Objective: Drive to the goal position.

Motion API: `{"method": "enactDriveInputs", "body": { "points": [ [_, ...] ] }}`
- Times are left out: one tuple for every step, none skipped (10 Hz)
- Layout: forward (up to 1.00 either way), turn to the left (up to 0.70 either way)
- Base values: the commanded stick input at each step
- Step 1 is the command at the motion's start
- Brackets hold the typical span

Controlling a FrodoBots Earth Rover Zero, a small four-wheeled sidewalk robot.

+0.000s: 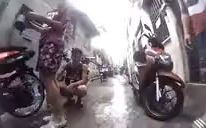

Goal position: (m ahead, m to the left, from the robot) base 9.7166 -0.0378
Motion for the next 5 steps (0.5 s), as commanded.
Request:
{"method": "enactDriveInputs", "body": {
  "points": [
    [0.99, -0.27],
    [0.99, -0.39],
    [0.99, -0.08],
    [0.99, 0.00],
    [0.99, 0.00]
  ]
}}
